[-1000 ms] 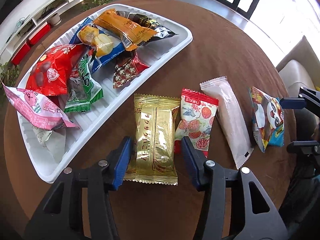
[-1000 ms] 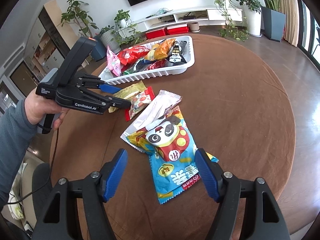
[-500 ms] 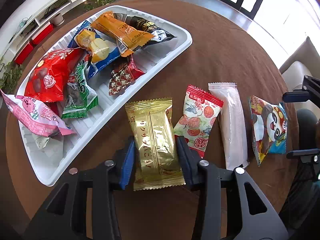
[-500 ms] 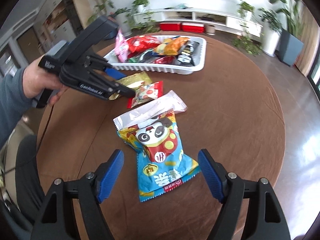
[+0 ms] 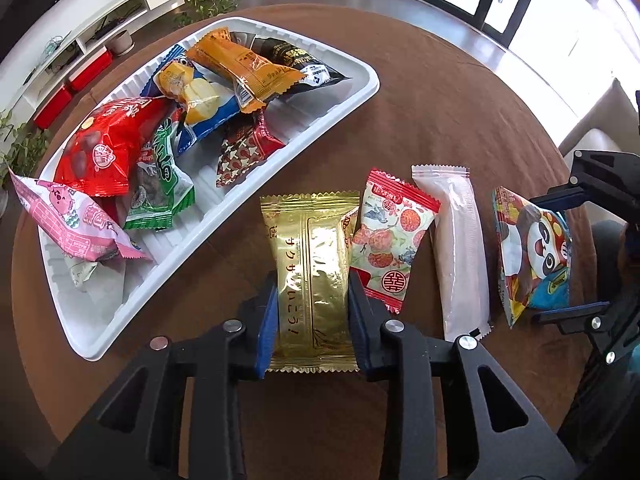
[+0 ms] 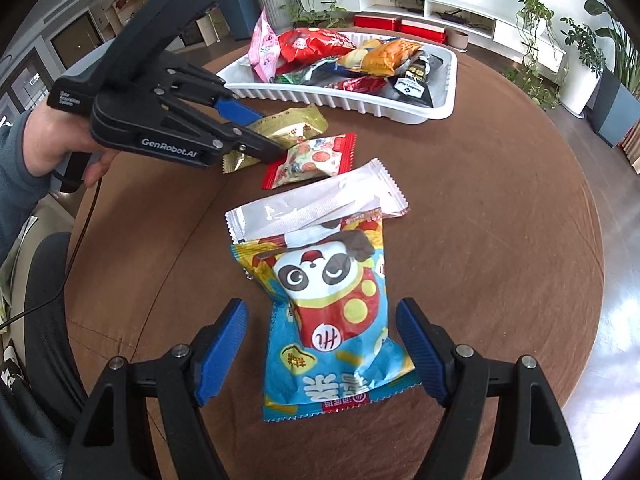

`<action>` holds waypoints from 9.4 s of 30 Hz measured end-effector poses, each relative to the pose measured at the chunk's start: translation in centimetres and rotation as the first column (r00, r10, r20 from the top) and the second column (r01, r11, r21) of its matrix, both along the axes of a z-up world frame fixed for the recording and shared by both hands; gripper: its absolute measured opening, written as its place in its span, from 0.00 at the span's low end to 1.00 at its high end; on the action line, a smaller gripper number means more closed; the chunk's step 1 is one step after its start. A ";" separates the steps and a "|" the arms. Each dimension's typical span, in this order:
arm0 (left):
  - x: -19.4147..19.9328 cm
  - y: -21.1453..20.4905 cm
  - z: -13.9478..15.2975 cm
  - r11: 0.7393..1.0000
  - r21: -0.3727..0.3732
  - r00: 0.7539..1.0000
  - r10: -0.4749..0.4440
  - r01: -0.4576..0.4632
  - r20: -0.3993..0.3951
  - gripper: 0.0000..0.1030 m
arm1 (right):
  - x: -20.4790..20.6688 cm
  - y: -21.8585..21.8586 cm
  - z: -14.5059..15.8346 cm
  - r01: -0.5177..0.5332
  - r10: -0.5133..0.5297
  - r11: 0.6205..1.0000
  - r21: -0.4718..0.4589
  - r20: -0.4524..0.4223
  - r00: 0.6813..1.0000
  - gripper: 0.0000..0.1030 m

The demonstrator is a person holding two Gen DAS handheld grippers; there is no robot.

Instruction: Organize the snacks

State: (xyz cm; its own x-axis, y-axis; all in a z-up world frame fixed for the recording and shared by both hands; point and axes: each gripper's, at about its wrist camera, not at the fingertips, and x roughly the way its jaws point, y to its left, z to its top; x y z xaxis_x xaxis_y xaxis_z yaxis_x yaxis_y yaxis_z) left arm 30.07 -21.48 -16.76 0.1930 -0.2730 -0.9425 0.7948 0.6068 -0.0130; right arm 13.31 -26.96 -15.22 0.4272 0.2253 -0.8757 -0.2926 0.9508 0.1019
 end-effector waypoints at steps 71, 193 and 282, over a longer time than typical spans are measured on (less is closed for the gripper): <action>6.7 7.3 9.0 0.875 -0.328 0.916 0.396 -0.357 0.059 0.28 | 19.6 -1.9 11.6 0.226 -0.278 0.909 0.349 0.106 0.955 0.28; -2.0 -3.5 -2.2 0.984 -0.043 0.985 -0.172 0.173 0.033 0.79 | 1.8 -1.3 -0.4 0.388 -0.390 0.920 0.061 0.040 0.920 0.53; -8.2 6.6 -1.0 0.949 -0.156 0.957 0.284 -0.273 0.050 0.26 | 2.2 2.5 0.8 0.308 -0.313 0.948 0.075 0.061 0.948 0.25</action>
